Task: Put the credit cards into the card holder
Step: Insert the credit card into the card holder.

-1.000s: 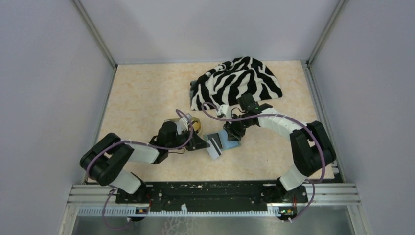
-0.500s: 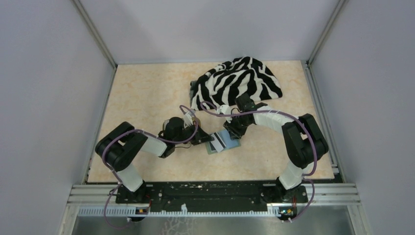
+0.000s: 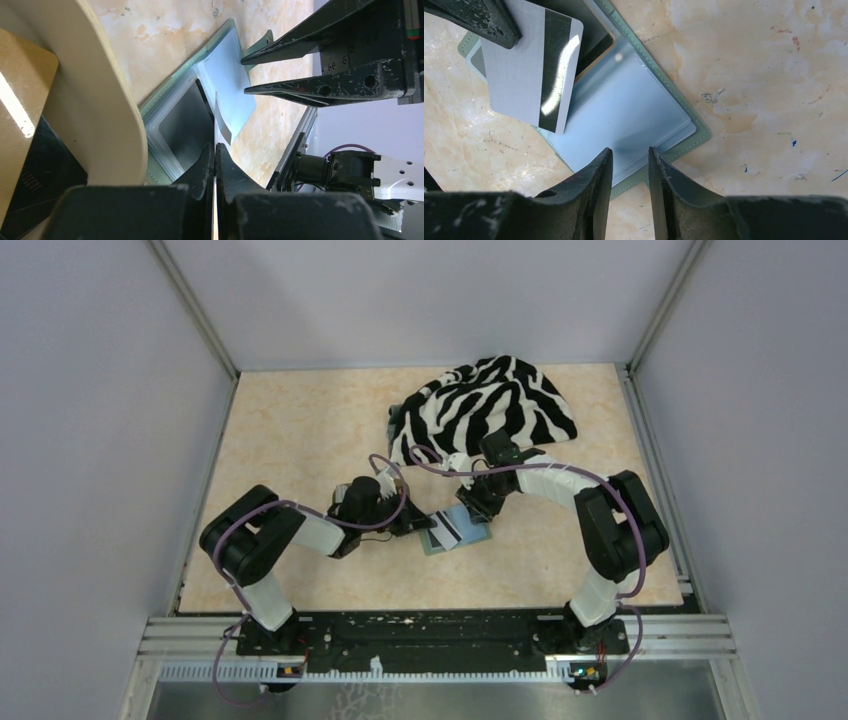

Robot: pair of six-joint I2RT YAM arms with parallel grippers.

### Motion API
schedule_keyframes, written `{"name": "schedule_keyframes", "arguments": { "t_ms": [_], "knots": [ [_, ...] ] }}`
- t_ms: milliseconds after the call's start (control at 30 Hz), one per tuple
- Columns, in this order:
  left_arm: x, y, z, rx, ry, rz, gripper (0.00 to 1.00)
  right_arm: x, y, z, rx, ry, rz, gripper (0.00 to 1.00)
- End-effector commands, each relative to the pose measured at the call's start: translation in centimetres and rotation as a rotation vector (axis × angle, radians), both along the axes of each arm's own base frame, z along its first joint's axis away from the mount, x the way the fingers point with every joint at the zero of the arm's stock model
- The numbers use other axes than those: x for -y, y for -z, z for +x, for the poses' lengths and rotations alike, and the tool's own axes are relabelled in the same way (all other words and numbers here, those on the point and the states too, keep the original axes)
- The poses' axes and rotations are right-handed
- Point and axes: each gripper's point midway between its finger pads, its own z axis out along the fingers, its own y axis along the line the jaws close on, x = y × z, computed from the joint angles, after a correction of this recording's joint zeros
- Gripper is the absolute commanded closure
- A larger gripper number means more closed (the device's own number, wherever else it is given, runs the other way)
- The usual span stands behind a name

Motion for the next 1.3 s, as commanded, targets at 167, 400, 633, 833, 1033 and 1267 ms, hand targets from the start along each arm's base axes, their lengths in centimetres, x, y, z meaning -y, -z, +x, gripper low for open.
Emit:
{"name": "schedule_keyframes", "arguments": {
  "t_ms": [167, 400, 633, 833, 1033, 1267],
  "knots": [
    [-0.2, 0.2, 0.7, 0.006, -0.012, 0.056, 1.00, -0.4, -0.7, 1.0, 0.011, 0.011, 0.005, 0.68],
    [-0.5, 0.2, 0.9, 0.008, -0.030, 0.087, 1.00, -0.3, -0.6, 0.9, 0.007, 0.010, 0.005, 0.68],
    [-0.5, 0.4, 1.2, 0.013, -0.024, 0.109, 1.00, -0.4, -0.6, 0.8, 0.006, 0.009, 0.005, 0.68],
    [-0.3, 0.7, 1.3, 0.004, -0.008, 0.126, 1.00, -0.4, -0.7, 0.9, 0.006, 0.009, 0.005, 0.68],
    [0.0, 1.3, 1.1, -0.021, 0.014, 0.135, 1.00, -0.4, -0.7, 0.8, 0.005, 0.006, 0.006, 0.68],
    [0.2, 1.1, 1.2, -0.014, 0.025, 0.137, 1.00, -0.4, -0.7, 0.7, 0.001, 0.004, 0.005, 0.68]
  ]
}}
